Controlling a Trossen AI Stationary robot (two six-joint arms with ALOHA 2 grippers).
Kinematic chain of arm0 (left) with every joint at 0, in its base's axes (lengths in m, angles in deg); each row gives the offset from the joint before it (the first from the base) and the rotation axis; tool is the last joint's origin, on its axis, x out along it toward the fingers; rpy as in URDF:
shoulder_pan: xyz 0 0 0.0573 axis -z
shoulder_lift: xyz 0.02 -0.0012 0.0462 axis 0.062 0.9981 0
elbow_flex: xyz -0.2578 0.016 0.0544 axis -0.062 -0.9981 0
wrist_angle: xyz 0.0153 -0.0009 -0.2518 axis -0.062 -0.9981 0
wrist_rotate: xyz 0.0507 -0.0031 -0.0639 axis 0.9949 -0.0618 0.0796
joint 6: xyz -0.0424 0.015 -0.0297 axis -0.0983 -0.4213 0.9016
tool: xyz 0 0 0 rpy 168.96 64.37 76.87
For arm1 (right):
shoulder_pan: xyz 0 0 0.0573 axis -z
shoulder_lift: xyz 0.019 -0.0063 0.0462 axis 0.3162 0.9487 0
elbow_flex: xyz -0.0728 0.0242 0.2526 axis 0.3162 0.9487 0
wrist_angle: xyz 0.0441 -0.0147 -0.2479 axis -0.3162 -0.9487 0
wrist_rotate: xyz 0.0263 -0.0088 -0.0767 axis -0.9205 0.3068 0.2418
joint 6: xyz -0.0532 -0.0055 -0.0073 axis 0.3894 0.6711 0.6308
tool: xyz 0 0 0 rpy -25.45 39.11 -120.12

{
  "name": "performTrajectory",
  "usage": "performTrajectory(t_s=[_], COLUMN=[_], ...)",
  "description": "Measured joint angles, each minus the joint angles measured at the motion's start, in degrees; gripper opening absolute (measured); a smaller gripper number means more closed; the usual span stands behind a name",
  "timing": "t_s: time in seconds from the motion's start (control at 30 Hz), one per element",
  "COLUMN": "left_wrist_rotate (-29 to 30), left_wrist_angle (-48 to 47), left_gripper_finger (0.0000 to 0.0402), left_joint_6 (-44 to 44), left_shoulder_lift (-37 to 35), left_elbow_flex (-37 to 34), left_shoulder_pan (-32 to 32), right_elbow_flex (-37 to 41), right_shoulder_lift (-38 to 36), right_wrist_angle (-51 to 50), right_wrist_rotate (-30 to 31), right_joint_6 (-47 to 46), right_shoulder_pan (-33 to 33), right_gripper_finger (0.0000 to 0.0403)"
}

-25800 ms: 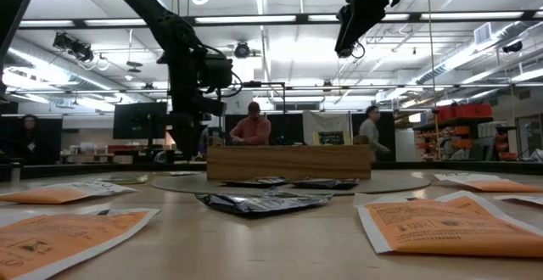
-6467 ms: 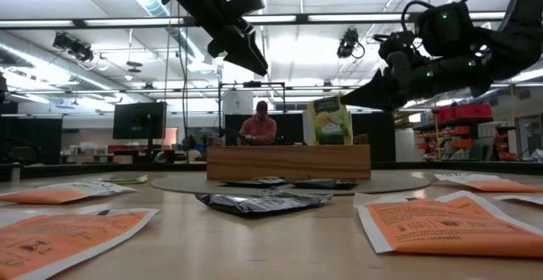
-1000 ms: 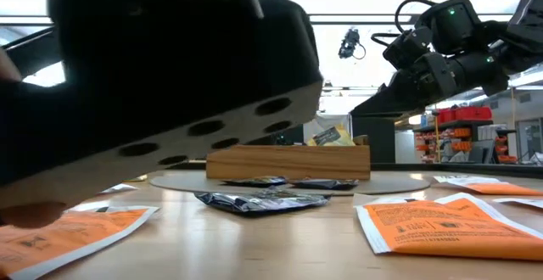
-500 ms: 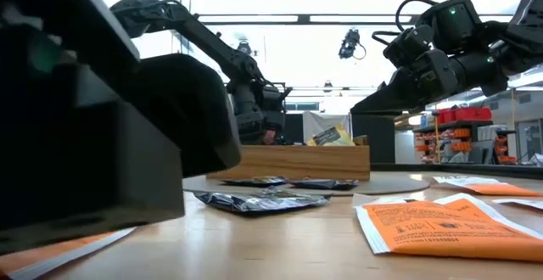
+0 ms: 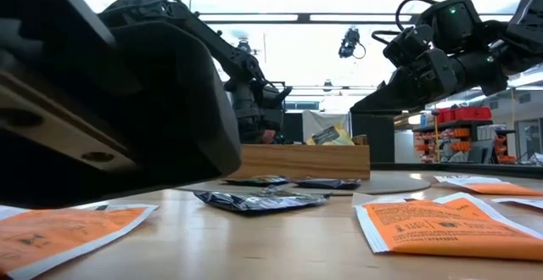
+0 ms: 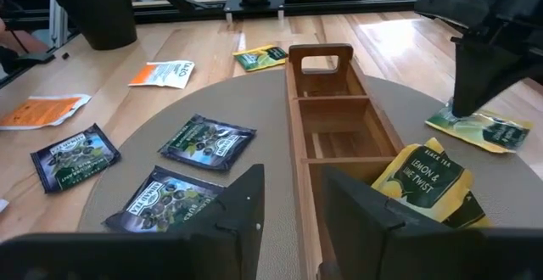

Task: Pick & Place Tea
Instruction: Put the yellow tea bag into the right section of the wooden organizer

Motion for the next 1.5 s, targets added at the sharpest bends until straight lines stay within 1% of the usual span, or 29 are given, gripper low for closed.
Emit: performTrajectory(t_s=[0.17,0.3,0.47,0.7,0.77,0.83,0.93,1.0,1.07,1.17,1.23,1.37,1.5], left_wrist_rotate=[0.3,3.8,5.5,5.6,6.2,6.5,6.7,7.3,9.2,11.7,13.7,18.0,18.1], left_wrist_angle=[0.0,0.3,-1.4,-5.7,-3.8,-2.1,0.4,0.8,1.3,-2.0,-3.7,-10.1,-13.7], left_gripper_finger=[0.0004,0.0003,0.0002,0.0002,0.0007,0.0022,0.0057,0.0085,0.0116,0.0159,0.0182,0.0210,0.0216], left_joint_6=[-0.7,-0.8,-0.7,0.2,1.4,3.5,5.4,9.2,13.6,16.8,15.4,13.7,14.4], left_shoulder_lift=[0.0,-0.3,-0.3,-0.3,-0.3,-0.3,-0.3,-0.3,-0.3,-0.3,-0.3,-0.3,-0.4], left_elbow_flex=[0.0,0.0,2.6,8.2,9.1,9.6,10.7,11.5,12.1,12.7,12.9,12.9,12.9], left_shoulder_pan=[0.1,0.2,-0.1,0.2,0.1,0.3,0.6,1.2,1.8,2.7,3.4,4.3,4.3], right_elbow_flex=[0.0,0.0,0.0,0.0,0.0,-0.1,-0.8,-1.2,-1.9,-2.9,-3.5,-4.0,-4.0], right_shoulder_lift=[0.0,0.0,0.0,0.0,0.0,0.0,0.0,0.0,0.0,0.0,0.0,0.0,0.0], right_wrist_angle=[0.1,0.2,0.6,1.1,1.3,1.2,1.2,0.7,-0.3,-2.5,-4.0,-4.6,-4.9], right_wrist_rotate=[0.0,0.0,0.0,0.1,0.1,0.1,0.0,-0.3,-0.5,-0.5,-0.5,-0.5,-0.4], right_joint_6=[0.0,-0.3,-0.3,-0.1,0.0,-0.2,-0.7,-0.7,-1.0,-1.3,-1.7,-2.6,-1.3], right_shoulder_pan=[0.0,0.0,0.0,0.0,0.0,0.0,0.0,0.0,0.0,0.0,0.0,-0.3,-0.9], right_gripper_finger=[0.0126,0.0126,0.0126,0.0126,0.0126,0.0126,0.0126,0.0126,0.0126,0.0126,0.0126,0.0126,0.0126])
